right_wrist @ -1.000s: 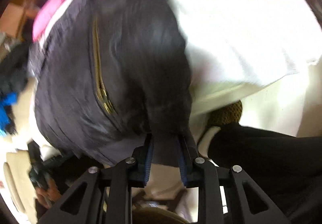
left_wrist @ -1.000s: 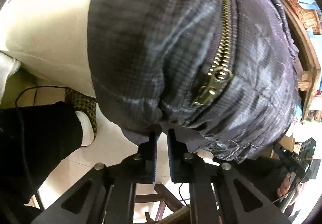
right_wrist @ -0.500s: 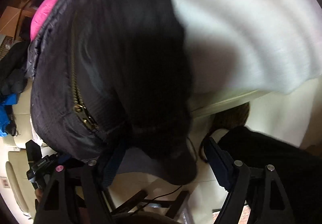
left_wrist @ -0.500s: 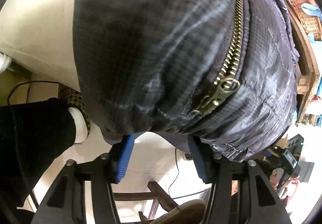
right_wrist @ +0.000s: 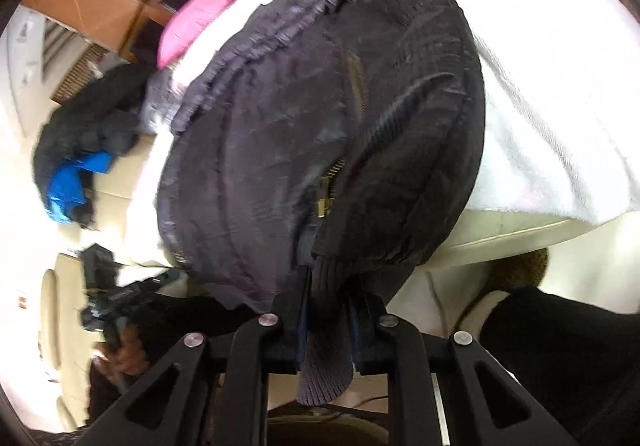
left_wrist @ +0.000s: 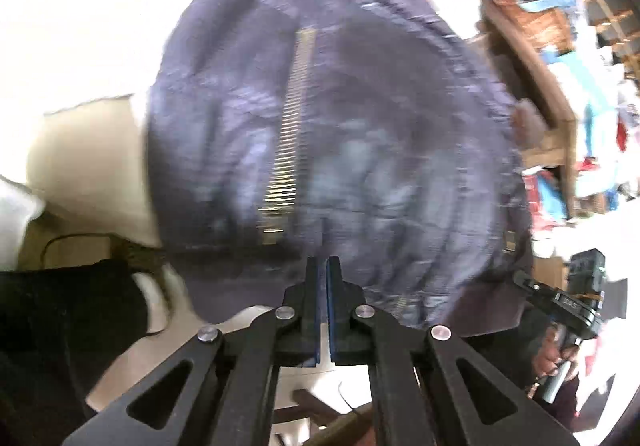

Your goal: Fold large clothes

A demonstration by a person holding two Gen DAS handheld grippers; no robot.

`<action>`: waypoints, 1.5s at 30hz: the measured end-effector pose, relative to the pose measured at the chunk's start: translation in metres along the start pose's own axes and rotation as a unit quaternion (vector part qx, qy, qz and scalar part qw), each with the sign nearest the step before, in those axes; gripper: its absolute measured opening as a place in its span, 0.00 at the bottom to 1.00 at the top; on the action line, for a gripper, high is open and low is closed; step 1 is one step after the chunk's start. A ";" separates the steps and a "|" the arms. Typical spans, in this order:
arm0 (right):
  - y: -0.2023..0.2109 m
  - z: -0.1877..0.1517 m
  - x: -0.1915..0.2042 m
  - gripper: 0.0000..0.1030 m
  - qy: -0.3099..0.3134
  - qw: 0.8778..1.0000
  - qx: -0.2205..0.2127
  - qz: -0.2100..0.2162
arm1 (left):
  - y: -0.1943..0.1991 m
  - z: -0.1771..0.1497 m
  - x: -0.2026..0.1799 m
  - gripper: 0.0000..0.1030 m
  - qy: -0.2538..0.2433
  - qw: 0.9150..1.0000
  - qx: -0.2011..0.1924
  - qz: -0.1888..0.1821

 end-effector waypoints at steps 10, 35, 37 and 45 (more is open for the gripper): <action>-0.054 -0.022 -0.028 0.31 -0.068 0.995 0.037 -0.060 | -0.035 0.015 0.053 0.91 0.088 0.993 0.048 0.069; 0.006 0.017 0.097 0.19 0.079 0.992 -0.094 0.030 | 0.031 0.026 -0.022 0.15 -0.021 0.995 -0.052 -0.086; -0.015 0.012 0.085 0.19 0.057 0.995 -0.073 0.030 | 0.014 0.023 -0.024 0.16 -0.028 0.997 -0.032 -0.068; -0.048 -0.019 0.018 0.22 -0.035 0.998 -0.035 0.034 | -0.033 0.011 0.013 0.54 0.055 0.998 0.040 -0.015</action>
Point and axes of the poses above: each gripper's, at about its wrist camera, not at the fingertips, and y roughly against the way its jaws point, x to its left, z to its top, the point moved 2 cm from there along -y, roughly the way its jaws point, and after that the axes turned 6 degrees about z, right-handed, at the moved point
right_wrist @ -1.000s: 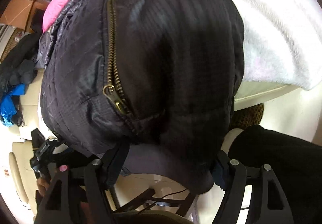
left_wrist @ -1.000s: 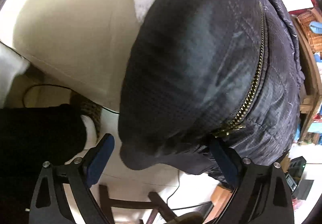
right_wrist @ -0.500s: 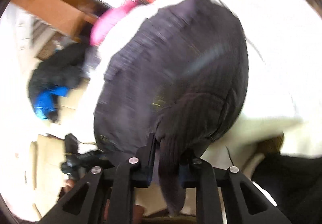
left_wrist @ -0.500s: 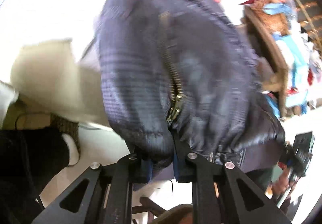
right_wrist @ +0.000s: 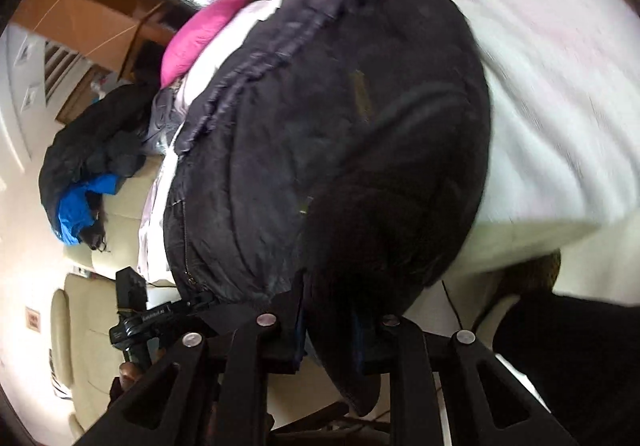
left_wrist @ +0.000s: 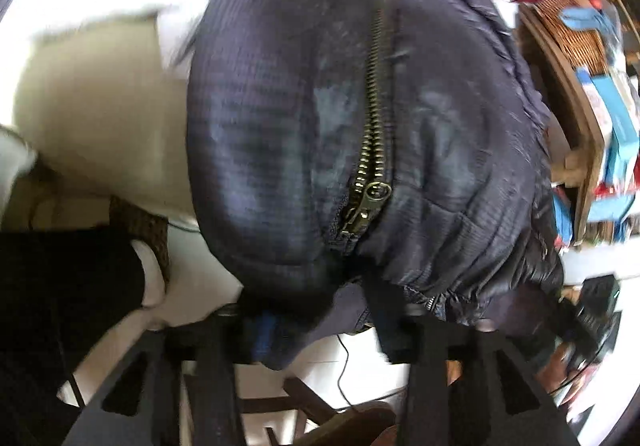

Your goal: Fold large clothes

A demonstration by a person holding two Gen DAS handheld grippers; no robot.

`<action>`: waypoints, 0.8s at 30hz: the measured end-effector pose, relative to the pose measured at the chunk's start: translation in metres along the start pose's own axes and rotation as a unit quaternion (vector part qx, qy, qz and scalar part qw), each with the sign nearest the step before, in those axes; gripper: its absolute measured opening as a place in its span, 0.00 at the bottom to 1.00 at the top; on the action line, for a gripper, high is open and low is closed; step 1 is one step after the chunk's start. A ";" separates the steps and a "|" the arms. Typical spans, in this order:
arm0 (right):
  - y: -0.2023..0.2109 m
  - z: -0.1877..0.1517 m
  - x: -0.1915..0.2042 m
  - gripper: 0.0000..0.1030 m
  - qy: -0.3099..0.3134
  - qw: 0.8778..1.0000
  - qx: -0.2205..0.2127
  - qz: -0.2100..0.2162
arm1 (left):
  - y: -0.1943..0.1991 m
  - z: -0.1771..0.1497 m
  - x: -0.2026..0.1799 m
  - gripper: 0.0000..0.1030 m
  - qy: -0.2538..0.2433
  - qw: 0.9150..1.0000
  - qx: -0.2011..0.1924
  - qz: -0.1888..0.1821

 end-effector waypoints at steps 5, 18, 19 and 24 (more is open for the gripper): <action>-0.038 -0.004 -0.035 0.38 -0.058 0.997 0.045 -0.036 | -0.032 -0.010 -0.014 0.64 -0.037 0.997 0.067 -0.010; -0.066 -0.010 -0.039 0.60 -0.083 0.995 0.057 -0.014 | -0.027 -0.010 -0.014 0.33 -0.032 0.998 0.052 -0.023; -0.072 -0.014 -0.046 0.60 -0.100 0.992 0.072 -0.028 | -0.033 -0.010 -0.012 0.60 -0.027 0.997 0.068 -0.022; -0.075 -0.018 -0.018 0.27 -0.032 0.997 0.071 -0.022 | -0.030 -0.011 -0.011 0.15 -0.025 0.997 0.063 -0.023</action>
Point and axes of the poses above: each gripper's, at about its wrist camera, not at the fingertips, and y roughly against the way its jaws point, x to its left, z to its top, the point moved 2 cm from there along -y, roughly the way its jaws point, and after that the axes turned 6 degrees about z, right-handed, at the moved point
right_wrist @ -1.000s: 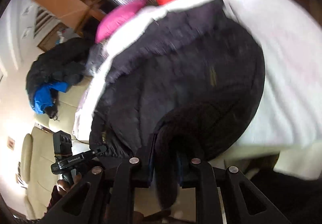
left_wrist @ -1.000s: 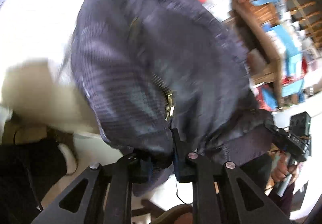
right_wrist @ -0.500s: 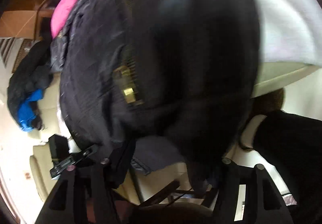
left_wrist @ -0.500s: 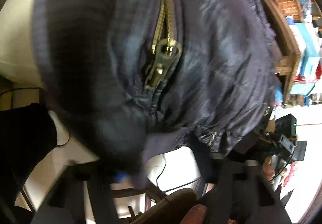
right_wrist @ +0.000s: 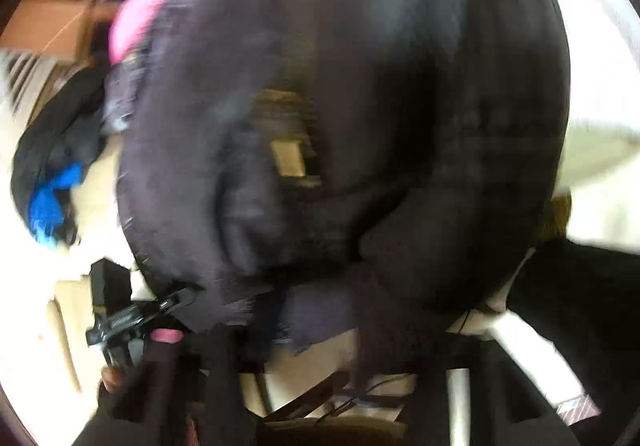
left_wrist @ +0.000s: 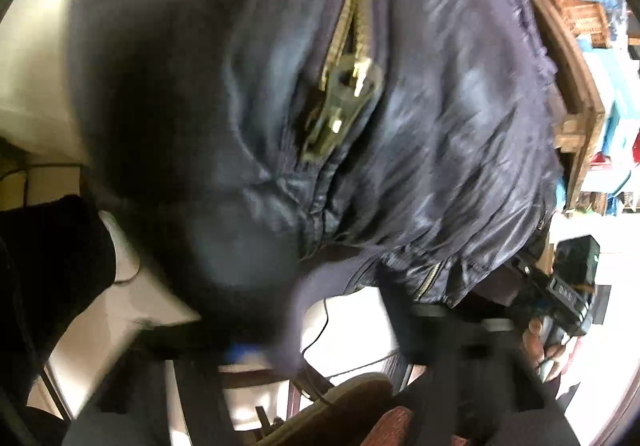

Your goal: Fold large clothes

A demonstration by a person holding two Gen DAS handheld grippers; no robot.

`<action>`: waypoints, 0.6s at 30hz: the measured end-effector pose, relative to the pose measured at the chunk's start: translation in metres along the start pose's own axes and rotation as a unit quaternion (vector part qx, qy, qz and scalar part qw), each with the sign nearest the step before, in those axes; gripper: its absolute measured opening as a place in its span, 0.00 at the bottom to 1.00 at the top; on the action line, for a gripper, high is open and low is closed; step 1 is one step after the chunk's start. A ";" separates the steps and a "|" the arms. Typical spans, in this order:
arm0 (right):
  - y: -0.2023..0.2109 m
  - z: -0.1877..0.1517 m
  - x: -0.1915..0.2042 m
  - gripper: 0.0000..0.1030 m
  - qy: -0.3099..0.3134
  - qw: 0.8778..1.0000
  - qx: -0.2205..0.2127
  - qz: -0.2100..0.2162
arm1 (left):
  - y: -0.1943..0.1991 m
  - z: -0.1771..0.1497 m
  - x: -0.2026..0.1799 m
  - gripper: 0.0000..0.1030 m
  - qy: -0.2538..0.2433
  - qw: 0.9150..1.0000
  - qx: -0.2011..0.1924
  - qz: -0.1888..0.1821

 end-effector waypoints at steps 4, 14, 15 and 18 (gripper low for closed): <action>0.034 -0.004 0.040 0.18 0.049 0.997 -0.047 0.025 | 0.028 -0.002 -0.009 0.08 -0.002 0.999 -0.028 -0.033; 0.132 0.046 0.116 0.17 0.131 0.969 -0.198 0.069 | 0.178 0.049 -0.077 0.08 -0.096 0.975 -0.164 -0.113; 0.135 0.056 0.121 0.17 0.131 0.967 -0.208 0.071 | 0.189 0.058 -0.074 0.08 -0.094 0.973 -0.173 -0.118; 0.145 0.096 0.128 0.16 0.120 0.960 -0.240 0.079 | 0.213 0.089 -0.075 0.09 -0.086 0.968 -0.200 -0.123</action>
Point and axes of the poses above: each gripper's, at about its wrist camera, not at the fingertips, and y roughly against the way its jaws point, x to its left, z to its top, the point moved 2 cm from there along -y, roughly the way its jaws point, and after that the axes turned 6 degrees about z, right-handed, at the moved point
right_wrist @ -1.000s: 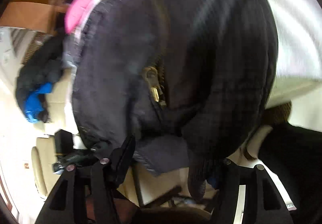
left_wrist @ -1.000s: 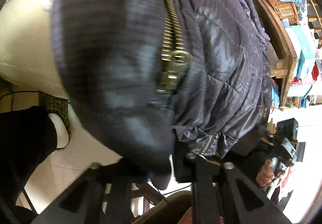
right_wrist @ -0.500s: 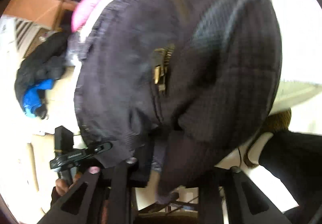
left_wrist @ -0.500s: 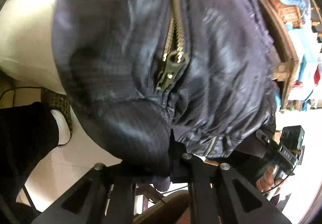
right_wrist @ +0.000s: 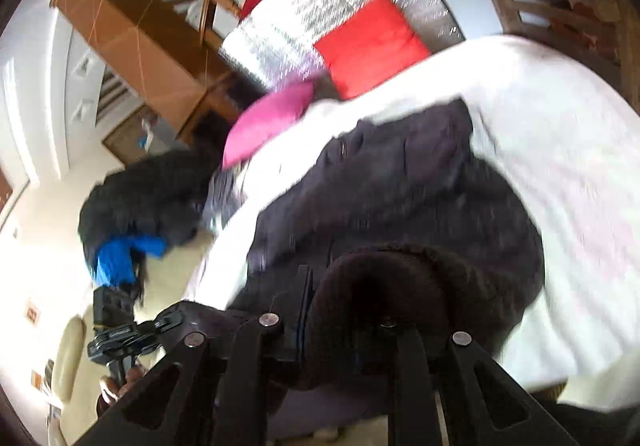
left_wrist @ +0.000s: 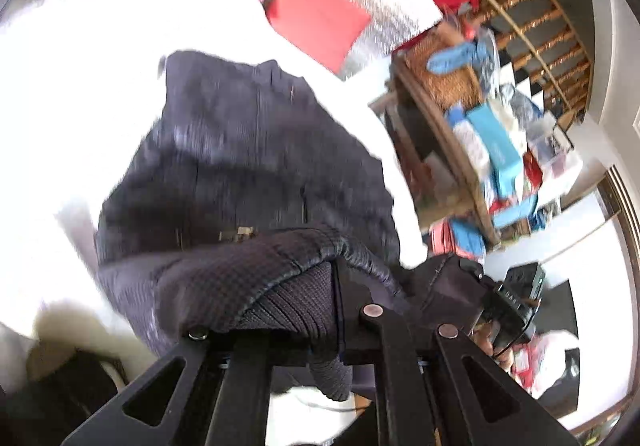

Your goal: Fold large clothes

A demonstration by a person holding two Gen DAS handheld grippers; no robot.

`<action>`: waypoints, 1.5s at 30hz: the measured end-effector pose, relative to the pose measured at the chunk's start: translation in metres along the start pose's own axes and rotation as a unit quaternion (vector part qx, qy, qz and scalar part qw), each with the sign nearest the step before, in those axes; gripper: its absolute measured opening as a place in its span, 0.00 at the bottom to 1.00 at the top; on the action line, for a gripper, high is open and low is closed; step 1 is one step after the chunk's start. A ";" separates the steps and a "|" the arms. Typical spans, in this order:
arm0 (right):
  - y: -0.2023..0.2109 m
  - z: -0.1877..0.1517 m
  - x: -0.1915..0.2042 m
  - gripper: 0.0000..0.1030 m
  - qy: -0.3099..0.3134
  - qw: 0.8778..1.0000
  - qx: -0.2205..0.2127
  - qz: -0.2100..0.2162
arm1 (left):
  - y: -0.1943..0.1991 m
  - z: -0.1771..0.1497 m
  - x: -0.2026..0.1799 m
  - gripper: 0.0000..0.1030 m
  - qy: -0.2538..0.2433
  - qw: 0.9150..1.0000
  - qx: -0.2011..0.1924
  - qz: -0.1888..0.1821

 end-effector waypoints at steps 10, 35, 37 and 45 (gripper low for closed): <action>-0.059 0.123 -0.025 0.16 -0.041 0.995 -0.093 0.006 | -0.051 0.129 0.015 0.09 0.069 0.996 -0.052 -0.038; -0.263 0.220 -0.153 0.85 -0.092 0.993 0.058 -0.050 | -0.189 0.225 0.095 0.55 0.170 0.984 -0.050 -0.024; -0.288 0.217 -0.157 0.85 -0.085 0.989 0.093 -0.073 | -0.187 0.219 0.096 0.62 0.160 0.986 -0.045 -0.022; -0.322 0.187 -0.125 0.20 0.010 0.982 0.141 -0.123 | -0.182 0.221 0.112 0.63 0.163 0.986 -0.044 0.000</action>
Point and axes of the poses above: each gripper's, at about its wrist camera, not at the fingertips, and y roughly against the way its jaws point, x to its left, z to its top, the point moved 2 cm from there along -y, roughly the way its jaws point, and after that the axes turned 6 degrees about z, right-handed, at the moved point
